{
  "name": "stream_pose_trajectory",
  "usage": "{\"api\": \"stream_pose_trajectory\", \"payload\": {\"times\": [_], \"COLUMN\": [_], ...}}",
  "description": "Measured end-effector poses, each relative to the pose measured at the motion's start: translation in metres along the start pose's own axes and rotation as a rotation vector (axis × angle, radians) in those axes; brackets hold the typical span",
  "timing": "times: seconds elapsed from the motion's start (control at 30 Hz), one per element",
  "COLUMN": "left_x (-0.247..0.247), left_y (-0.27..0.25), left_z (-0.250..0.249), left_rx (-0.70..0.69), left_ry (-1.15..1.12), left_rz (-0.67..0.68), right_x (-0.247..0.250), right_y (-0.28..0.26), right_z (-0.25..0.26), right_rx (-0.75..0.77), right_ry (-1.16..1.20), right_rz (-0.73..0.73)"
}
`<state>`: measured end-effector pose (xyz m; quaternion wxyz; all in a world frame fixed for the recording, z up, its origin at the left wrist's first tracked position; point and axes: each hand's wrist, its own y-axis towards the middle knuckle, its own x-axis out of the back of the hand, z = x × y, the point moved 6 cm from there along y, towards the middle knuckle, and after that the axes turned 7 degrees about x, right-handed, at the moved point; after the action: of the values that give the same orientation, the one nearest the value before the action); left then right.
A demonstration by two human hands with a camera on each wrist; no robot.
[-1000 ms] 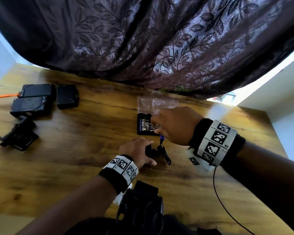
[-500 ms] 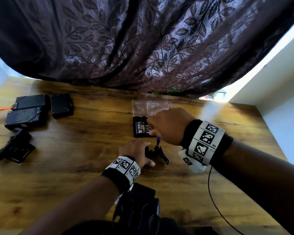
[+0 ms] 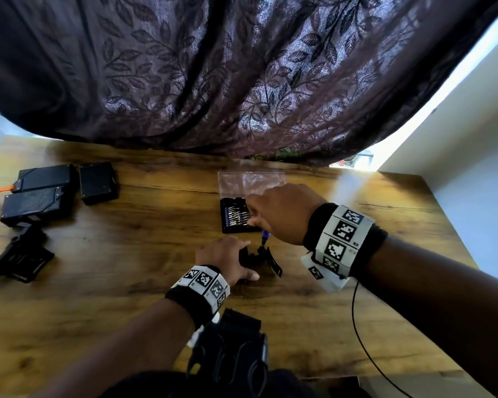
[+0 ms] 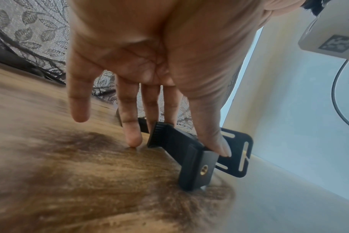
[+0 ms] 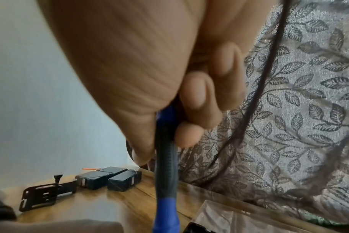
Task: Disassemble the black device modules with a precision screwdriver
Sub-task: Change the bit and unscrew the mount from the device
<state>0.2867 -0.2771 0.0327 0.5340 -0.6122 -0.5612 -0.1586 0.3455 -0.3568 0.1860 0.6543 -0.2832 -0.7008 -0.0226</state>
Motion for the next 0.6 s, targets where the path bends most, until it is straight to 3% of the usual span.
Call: {"api": "stream_pose_trajectory", "payload": {"times": [0.27, 0.4, 0.6], "left_x": [0.000, -0.001, -0.003], "left_y": [0.001, 0.002, 0.004], "left_z": [-0.001, 0.000, 0.001], "left_rx": [0.016, 0.014, 0.003], "left_ry": [-0.018, -0.012, -0.010], "left_rz": [-0.019, -0.020, -0.014], "right_x": [-0.005, -0.008, -0.003], "right_y": [-0.001, 0.001, -0.001], "right_z": [0.005, 0.006, -0.008], "right_rx": [0.149, 0.135, -0.013], "right_ry": [0.228, 0.303, 0.022], "right_rz": [0.019, -0.002, 0.010]}}
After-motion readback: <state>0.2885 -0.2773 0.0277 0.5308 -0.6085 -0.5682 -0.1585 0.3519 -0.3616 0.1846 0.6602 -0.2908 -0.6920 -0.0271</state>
